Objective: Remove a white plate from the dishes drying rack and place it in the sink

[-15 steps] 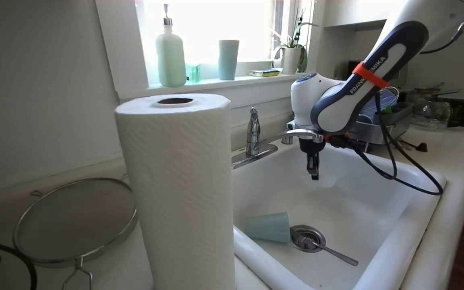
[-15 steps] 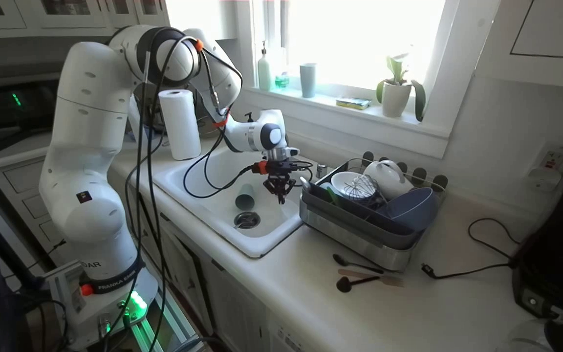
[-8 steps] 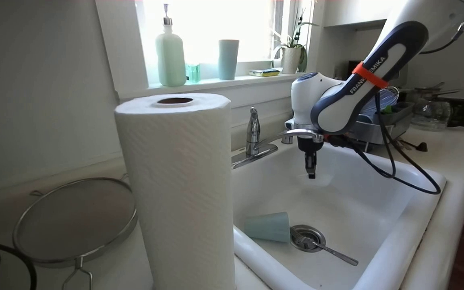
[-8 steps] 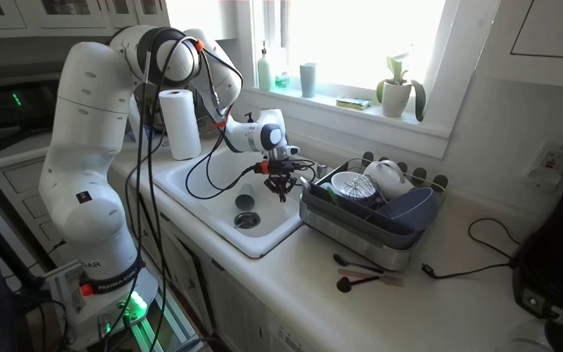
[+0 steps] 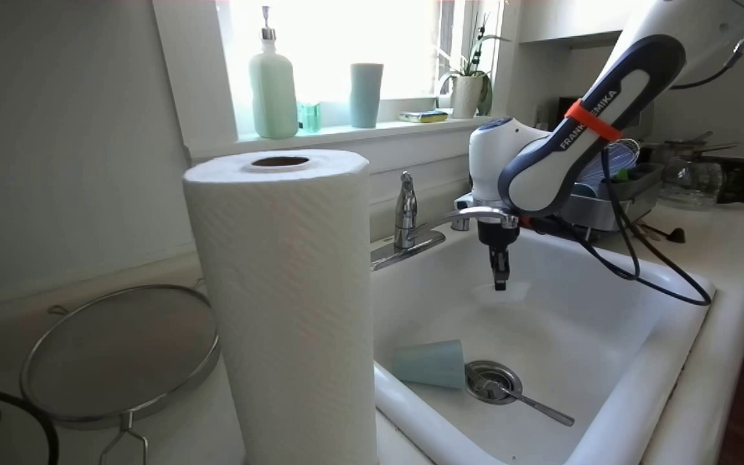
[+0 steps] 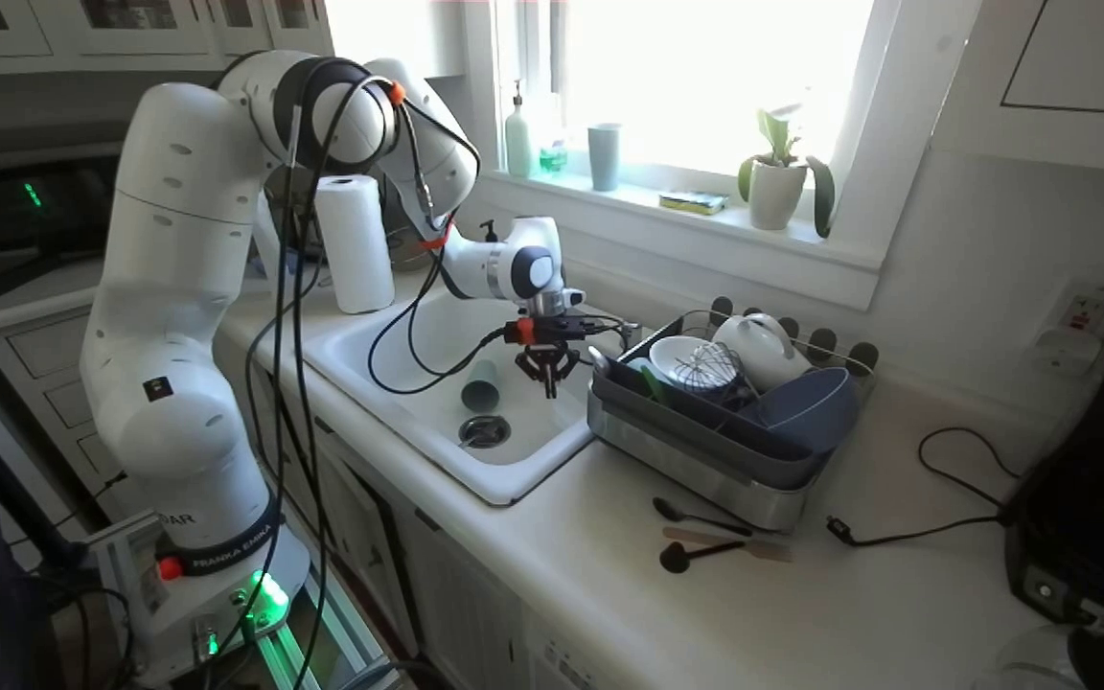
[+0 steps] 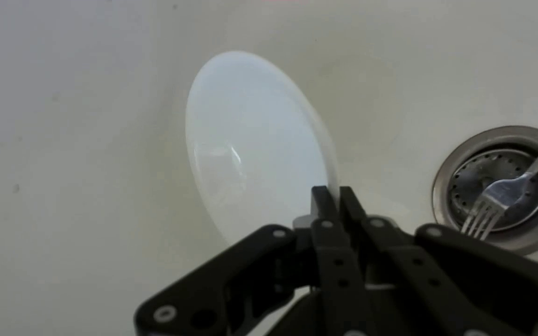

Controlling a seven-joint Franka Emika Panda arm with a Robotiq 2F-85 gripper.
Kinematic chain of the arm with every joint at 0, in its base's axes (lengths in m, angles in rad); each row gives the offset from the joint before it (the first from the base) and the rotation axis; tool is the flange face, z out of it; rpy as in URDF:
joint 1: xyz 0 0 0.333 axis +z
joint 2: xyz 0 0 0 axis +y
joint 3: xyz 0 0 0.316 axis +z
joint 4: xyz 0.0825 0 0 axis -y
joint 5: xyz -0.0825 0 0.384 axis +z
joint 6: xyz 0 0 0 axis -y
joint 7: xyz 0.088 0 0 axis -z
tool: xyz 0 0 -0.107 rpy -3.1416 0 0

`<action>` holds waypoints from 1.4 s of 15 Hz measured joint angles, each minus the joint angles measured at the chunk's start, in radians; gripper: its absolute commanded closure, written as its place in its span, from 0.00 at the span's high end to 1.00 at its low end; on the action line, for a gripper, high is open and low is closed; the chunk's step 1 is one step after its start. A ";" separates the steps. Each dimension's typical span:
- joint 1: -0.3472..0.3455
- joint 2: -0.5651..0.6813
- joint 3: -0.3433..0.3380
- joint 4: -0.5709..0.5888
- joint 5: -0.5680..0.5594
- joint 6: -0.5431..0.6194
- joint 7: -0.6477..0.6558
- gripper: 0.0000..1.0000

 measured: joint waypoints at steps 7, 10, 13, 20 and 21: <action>-0.027 0.005 0.026 0.001 0.002 0.005 -0.145 0.02; -0.029 0.006 0.029 0.001 0.002 0.008 -0.191 0.02; -0.031 0.007 0.036 0.002 0.002 0.024 -0.237 0.02; -0.018 0.029 0.080 0.028 0.002 0.028 -0.277 0.02; -0.014 0.032 0.084 0.031 0.002 0.024 -0.277 0.02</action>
